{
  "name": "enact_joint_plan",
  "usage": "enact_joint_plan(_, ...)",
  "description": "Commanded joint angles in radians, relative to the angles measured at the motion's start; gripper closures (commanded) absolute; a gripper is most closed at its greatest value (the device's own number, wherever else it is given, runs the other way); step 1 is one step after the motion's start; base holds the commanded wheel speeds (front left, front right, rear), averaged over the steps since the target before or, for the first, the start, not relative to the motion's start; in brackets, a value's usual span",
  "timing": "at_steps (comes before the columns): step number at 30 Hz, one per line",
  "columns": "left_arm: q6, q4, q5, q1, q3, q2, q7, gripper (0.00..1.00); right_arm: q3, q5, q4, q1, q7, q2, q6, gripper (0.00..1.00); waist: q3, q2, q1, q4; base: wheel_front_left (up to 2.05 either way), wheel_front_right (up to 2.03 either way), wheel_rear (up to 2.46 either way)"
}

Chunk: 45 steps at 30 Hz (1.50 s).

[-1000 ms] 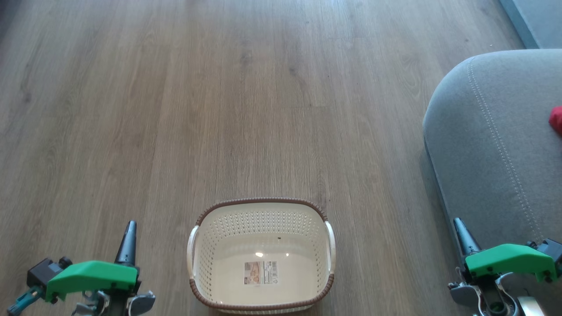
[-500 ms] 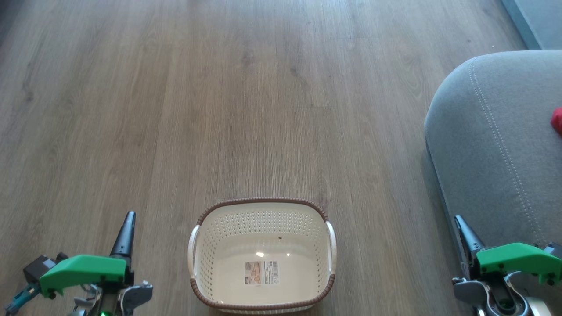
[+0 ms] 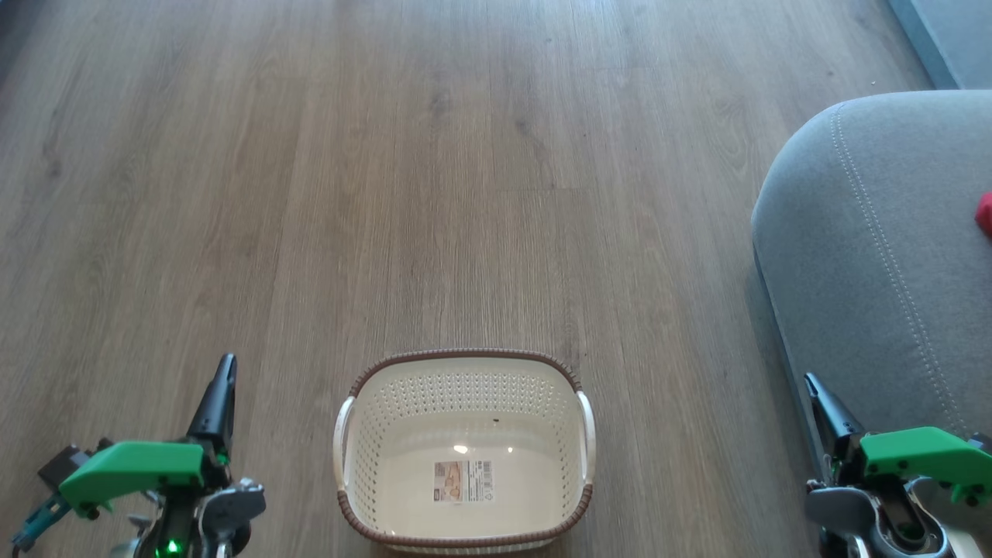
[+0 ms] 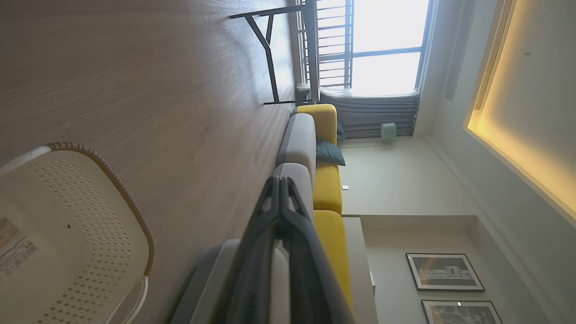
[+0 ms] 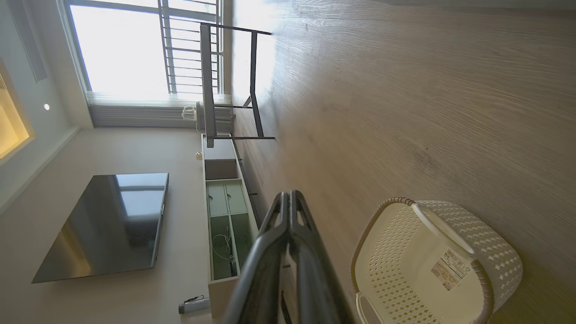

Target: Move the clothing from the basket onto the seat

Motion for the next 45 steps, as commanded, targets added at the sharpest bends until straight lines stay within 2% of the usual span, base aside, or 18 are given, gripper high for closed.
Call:
enact_joint_plan(1,-0.009,-0.039,-0.019,-0.056,0.034,0.008,0.011,1.0,0.01,0.02,-0.043,-0.061,0.009,0.0,0.007,1.0,0.0,0.0,0.0,0.0,0.0,0.0,0.0)
enact_joint_plan(9,-0.016,-0.047,-0.103,-0.064,0.04,0.009,0.034,1.0,-0.007,0.095,-0.051,-0.064,0.032,0.006,0.007,1.0,0.0,0.0,0.0,0.003,0.0,0.0,0.0)
enact_joint_plan(45,-0.016,-0.047,-0.103,-0.064,0.04,0.009,0.034,1.0,-0.009,0.094,-0.051,-0.065,0.033,0.007,0.007,1.0,0.0,0.0,0.0,0.003,0.0,0.0,0.0)
